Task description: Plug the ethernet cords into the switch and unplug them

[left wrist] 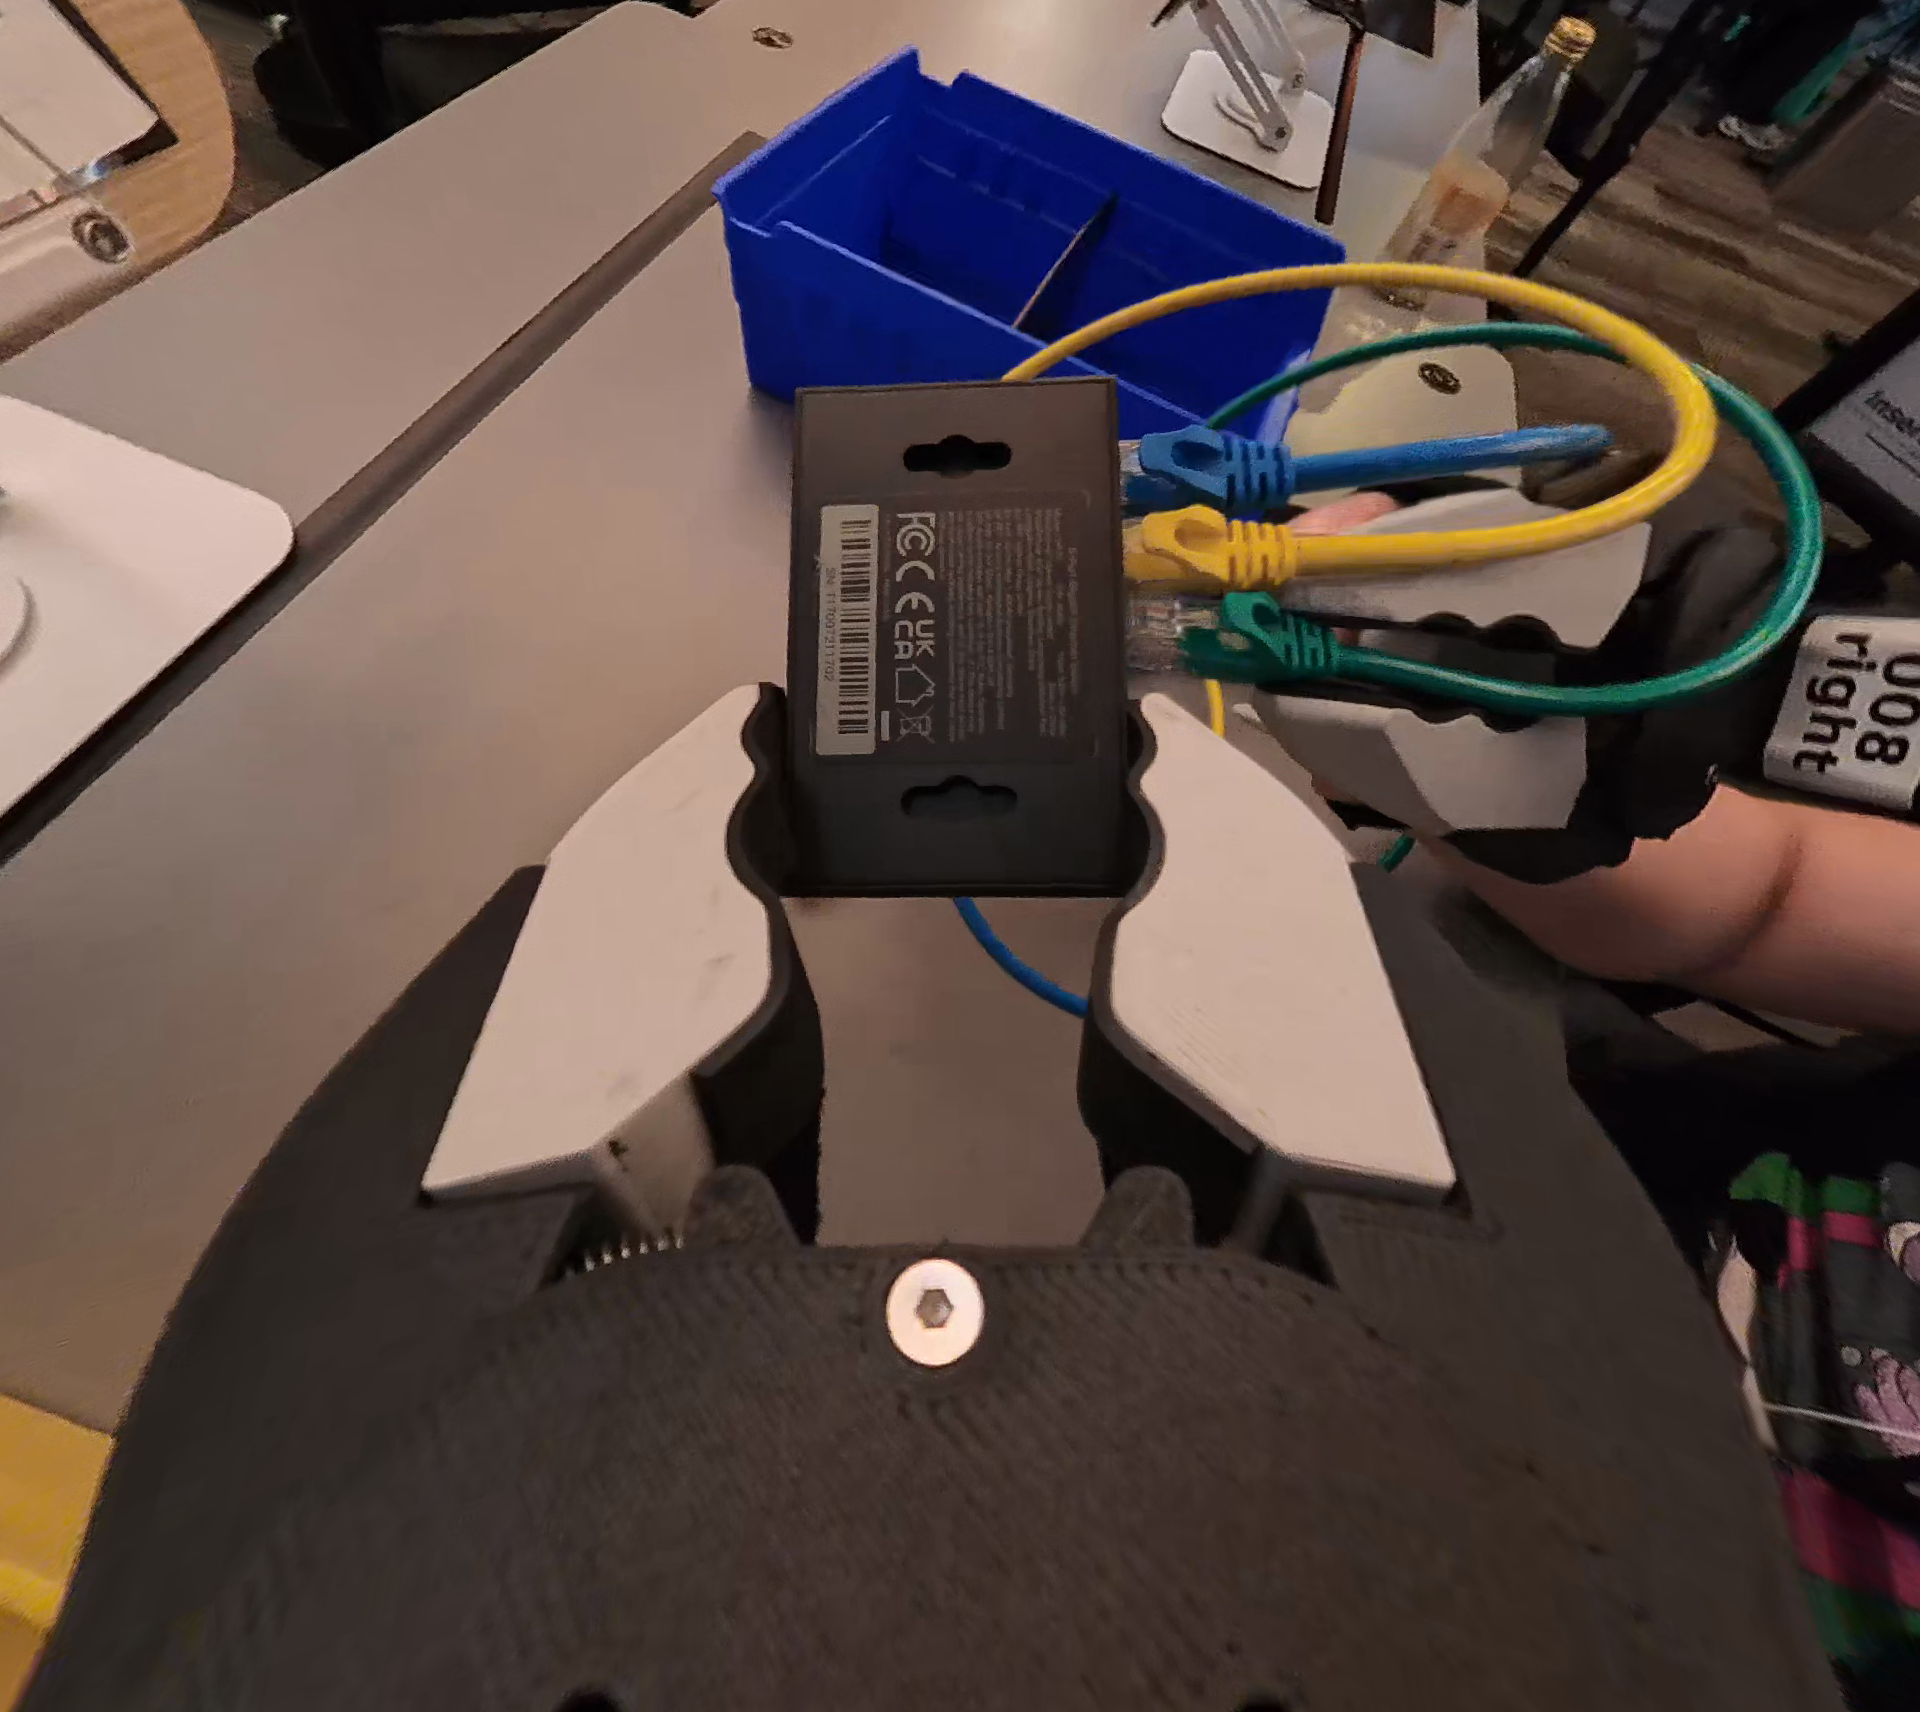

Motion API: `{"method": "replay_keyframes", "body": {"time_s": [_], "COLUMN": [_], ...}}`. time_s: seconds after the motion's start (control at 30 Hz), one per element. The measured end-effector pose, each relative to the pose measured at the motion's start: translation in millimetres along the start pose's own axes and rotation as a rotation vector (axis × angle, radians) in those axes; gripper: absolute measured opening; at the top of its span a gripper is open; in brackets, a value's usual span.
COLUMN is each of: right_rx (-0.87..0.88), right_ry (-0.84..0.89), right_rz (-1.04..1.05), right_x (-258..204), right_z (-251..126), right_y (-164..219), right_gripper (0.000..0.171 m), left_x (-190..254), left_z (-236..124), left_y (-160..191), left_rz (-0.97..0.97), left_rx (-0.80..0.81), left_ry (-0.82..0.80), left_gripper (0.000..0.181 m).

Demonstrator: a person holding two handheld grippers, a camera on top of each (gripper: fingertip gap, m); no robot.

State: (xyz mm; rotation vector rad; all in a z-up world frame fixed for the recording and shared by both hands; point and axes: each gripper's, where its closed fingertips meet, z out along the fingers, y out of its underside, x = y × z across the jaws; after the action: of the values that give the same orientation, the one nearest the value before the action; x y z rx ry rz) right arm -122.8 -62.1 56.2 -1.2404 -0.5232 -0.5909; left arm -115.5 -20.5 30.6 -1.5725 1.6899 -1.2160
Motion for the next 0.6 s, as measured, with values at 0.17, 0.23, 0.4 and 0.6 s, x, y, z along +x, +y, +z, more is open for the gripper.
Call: {"method": "replay_keyframes", "body": {"time_s": [0.17, 0.23, 0.4, 0.6], "right_rx": [0.015, 0.025, 0.002, 0.005], "right_ry": [-0.033, -0.053, -0.02, -0.023], "right_rz": [0.051, 0.056, -0.076, -0.032], "right_x": [-1.2, -2.5, -4.3, -4.3], "right_z": [-0.6, -1.1, -0.4, -0.4], "right_y": [-1.3, -1.6, 2.0, 2.7], "right_gripper": [0.012, 0.012, 0.013, 0.012], "left_x": [1.5, 1.6, 1.2, 0.7], "left_z": [-1.4, -1.9, 0.5, -1.0], "left_y": [-2.3, -1.9, -0.1, 1.4], "left_rz": [0.082, 0.102, 0.099, 0.204], "left_rx": [0.015, 0.013, -0.015, -0.049], "left_ry": [-0.017, -0.025, -0.054, -0.131], "left_gripper": [0.059, 0.06, 0.06, 0.06]}}
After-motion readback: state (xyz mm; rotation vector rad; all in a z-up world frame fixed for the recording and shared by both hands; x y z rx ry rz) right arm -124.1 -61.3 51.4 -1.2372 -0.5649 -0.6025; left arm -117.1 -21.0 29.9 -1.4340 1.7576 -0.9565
